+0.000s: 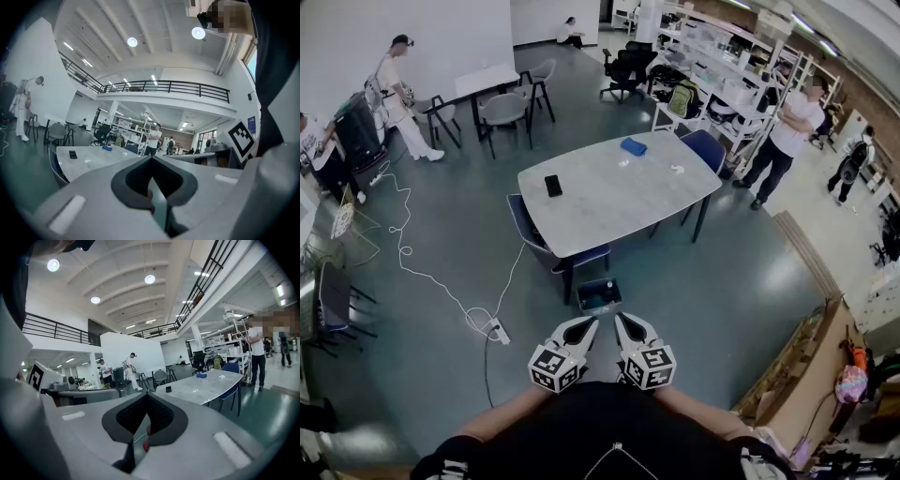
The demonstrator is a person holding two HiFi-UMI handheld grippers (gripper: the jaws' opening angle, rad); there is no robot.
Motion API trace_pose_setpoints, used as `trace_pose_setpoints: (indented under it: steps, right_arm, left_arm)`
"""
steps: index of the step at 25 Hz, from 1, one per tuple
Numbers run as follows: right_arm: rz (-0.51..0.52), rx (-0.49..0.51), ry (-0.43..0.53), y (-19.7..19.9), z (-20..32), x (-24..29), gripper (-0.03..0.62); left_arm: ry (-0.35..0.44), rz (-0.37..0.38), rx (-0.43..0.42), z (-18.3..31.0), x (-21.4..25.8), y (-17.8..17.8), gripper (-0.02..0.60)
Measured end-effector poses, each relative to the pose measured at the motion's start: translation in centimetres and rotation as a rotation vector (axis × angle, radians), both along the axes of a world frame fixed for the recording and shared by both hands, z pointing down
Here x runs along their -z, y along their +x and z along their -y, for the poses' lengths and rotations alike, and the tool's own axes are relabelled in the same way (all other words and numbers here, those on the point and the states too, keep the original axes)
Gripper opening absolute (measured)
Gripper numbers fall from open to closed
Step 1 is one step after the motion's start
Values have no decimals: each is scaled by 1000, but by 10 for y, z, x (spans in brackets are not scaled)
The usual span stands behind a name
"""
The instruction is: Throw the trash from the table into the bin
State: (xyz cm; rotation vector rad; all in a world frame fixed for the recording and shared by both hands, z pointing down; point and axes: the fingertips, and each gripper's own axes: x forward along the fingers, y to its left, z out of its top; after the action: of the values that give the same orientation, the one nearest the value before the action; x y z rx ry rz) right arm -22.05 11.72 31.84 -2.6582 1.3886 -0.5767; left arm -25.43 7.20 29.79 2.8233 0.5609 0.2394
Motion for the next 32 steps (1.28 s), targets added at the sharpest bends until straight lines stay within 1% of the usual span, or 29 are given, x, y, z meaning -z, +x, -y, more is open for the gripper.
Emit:
trace_pose_setpoints:
  steps: [4,10,15,21,25,29,32]
  right_arm:
    - [-10,-3,0,17,-6,0,28]
    - [-1,-5,9,29,-18,-2,28]
    - [6,-21,32,49,-35,-7,28]
    - [52,-67,59,85,-67,-14,28]
    - [62,-93,67,112,-101,-18,28]
    - [82,-123,78,132,-138,-28,28]
    - [117,-147,80,154,-154,-38,28]
  left_arm:
    - [-1,-6,15,-3,-1,14,0]
    - [12,8,20,-14,-2,26,0]
    - [26,22,19,-27,-6,42,0]
    - [42,34,50,-47,-4,73,0]
    - [41,42,78,-70,-7,98,0]
    - [51,38,74,-105,-13,120,0]
    - [66,34,64,-122,-12,141,0]
